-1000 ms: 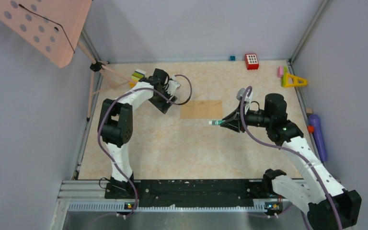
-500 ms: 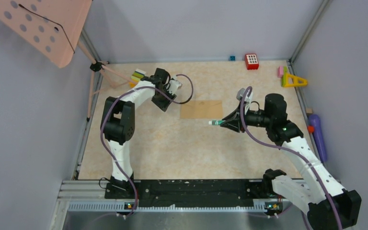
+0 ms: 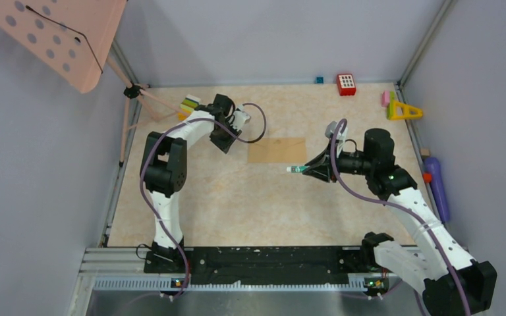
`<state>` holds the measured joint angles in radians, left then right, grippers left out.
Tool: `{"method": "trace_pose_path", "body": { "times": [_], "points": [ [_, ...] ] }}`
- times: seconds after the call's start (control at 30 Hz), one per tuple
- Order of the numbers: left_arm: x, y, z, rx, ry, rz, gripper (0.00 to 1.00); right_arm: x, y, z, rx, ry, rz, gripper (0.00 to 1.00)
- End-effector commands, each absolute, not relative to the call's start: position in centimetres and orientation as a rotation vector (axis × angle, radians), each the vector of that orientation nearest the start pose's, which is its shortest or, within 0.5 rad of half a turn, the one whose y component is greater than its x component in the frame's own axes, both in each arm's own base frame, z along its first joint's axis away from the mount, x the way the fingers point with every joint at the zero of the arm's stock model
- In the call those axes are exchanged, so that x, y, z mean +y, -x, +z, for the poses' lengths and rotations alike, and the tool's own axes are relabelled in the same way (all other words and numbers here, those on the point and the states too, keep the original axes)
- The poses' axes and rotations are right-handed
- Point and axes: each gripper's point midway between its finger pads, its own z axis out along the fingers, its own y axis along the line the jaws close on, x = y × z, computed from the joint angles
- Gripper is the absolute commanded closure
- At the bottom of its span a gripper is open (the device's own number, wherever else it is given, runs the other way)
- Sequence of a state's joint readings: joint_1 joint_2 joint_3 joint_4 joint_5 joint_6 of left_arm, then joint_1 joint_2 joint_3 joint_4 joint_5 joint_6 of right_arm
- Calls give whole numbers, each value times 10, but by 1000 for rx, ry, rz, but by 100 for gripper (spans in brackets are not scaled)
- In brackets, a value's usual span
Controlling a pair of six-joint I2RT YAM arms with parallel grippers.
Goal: Place the letter into the envelope and seal it
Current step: Close the solid glue cap on the solid glue.
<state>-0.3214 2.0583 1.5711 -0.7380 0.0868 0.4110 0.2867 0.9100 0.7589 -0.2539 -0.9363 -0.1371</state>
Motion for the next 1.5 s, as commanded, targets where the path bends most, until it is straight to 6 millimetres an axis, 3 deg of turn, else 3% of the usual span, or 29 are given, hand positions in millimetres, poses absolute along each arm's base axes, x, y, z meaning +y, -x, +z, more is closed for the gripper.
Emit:
{"method": "trace_pose_path", "body": {
  "times": [0.0, 0.2, 0.3, 0.4, 0.63, 0.7, 0.8, 0.87, 1.0, 1.47],
  "points": [
    [-140, -424, 53, 2564, -995, -117, 70, 207, -213, 244, 1605, 994, 1008, 100],
    [-146, -421, 64, 2547, -993, -167, 82, 208, -214, 245, 1611, 983, 1015, 100],
    [-159, -417, 83, 2517, -985, -268, 85, 208, -219, 247, 1627, 951, 1020, 100],
    [-184, -413, 125, 2393, -986, -443, 85, 208, -230, 257, 1642, 895, 1043, 100],
    [-249, -389, 260, 1960, -971, -918, 83, 208, -266, 293, 1619, 762, 1173, 100],
    [-262, -379, 290, 1862, -943, -1035, 82, 210, -273, 303, 1579, 750, 1182, 100],
    [-275, -367, 318, 1748, -911, -1190, 82, 214, -277, 315, 1510, 728, 1225, 100],
    [-281, -354, 329, 1707, -887, -1313, 82, 217, -277, 322, 1468, 711, 1266, 100],
    [-287, -337, 328, 1665, -847, -1485, 81, 222, -275, 331, 1423, 710, 1349, 100],
    [-304, -303, 338, 1574, -852, -1661, 80, 221, -263, 332, 1376, 672, 1428, 100]
  ]
}}
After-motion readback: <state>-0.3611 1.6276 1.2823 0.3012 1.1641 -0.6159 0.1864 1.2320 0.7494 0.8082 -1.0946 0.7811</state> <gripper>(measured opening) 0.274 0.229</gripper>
